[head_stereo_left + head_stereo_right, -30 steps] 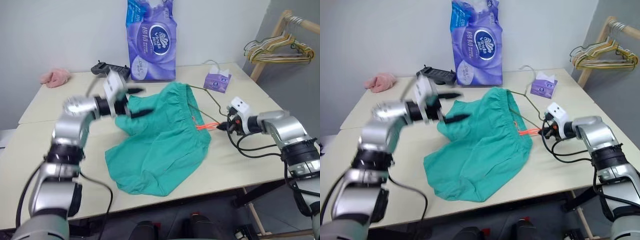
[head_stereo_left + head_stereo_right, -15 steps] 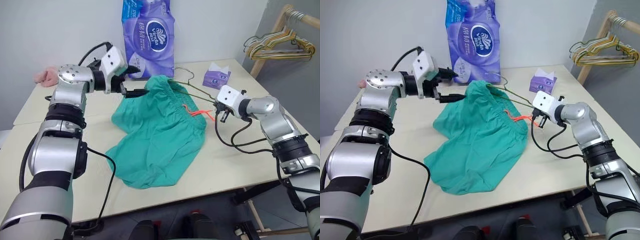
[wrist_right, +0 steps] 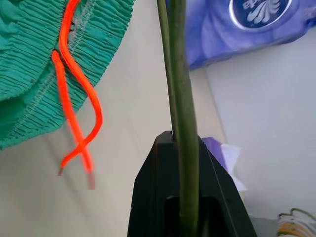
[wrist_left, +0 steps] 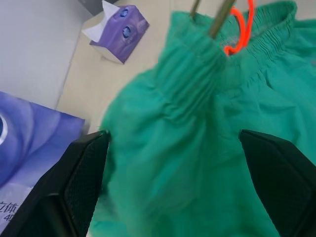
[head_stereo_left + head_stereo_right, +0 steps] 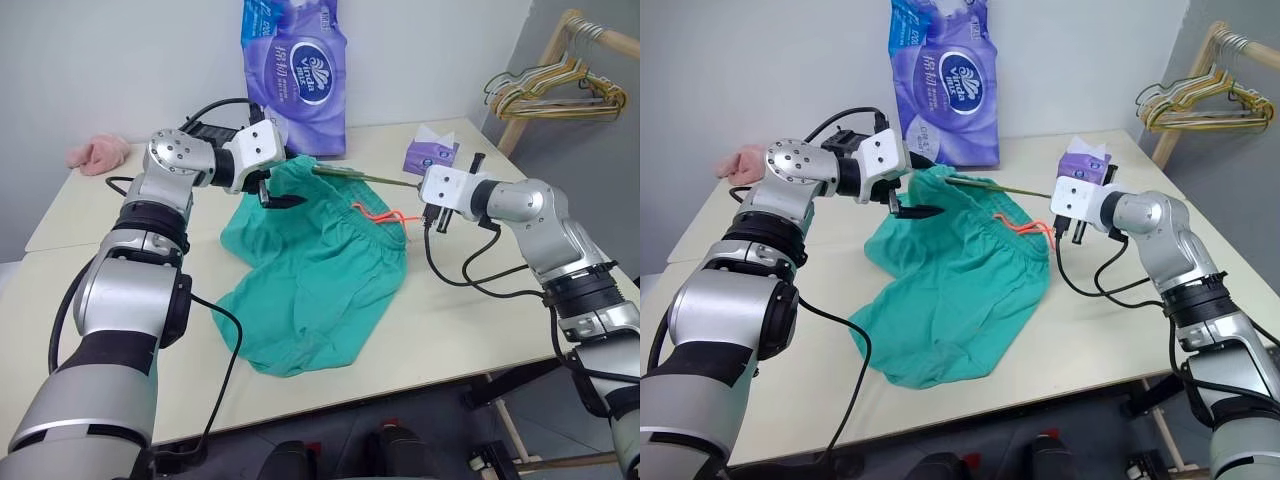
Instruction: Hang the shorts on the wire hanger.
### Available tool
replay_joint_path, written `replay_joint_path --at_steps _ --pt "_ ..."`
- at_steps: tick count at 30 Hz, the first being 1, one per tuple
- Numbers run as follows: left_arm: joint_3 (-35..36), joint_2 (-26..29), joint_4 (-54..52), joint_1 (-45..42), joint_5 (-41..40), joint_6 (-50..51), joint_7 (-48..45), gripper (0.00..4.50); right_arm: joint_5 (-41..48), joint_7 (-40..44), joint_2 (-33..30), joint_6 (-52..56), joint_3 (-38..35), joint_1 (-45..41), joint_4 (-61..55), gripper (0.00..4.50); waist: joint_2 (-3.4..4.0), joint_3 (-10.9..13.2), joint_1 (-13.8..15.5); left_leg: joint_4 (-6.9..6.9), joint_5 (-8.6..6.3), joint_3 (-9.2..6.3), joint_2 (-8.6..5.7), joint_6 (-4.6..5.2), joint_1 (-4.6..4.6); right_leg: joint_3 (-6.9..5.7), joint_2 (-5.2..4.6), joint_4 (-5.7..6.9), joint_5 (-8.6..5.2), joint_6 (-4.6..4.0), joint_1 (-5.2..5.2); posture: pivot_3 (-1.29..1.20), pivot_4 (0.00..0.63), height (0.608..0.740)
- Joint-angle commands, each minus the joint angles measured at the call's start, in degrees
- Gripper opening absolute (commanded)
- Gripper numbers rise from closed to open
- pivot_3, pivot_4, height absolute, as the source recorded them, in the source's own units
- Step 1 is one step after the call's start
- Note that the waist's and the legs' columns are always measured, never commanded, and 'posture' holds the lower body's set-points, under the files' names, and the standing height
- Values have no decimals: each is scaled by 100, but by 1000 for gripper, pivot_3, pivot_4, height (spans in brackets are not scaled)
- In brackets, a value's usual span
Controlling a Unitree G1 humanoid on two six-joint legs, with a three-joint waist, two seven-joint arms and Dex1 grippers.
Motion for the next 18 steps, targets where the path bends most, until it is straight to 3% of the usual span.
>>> replay_joint_path --at_steps 1,17,18 --pt "-62 -59 -7 -77 192 -167 402 4467 -76 -62 56 -133 -115 -258 -452 0 0 0 -22 0 0 -1 0 0 0 0 -1 0 0 0 0 -12 30 740" --pt "-308 -126 1 177 770 -423 869 4467 -481 -107 319 -243 -139 -298 -1171 0 0 -9 -55 8 5 -2 -2 -9 2 -1 -2 12 2 -1 0 -21 11 740" --pt "-287 -144 16 149 765 -393 951 4079 -498 -108 320 -250 -144 -297 -1183 0 -1 -10 -55 11 5 -2 -2 -9 1 -1 -2 13 3 -1 0 -21 11 740"
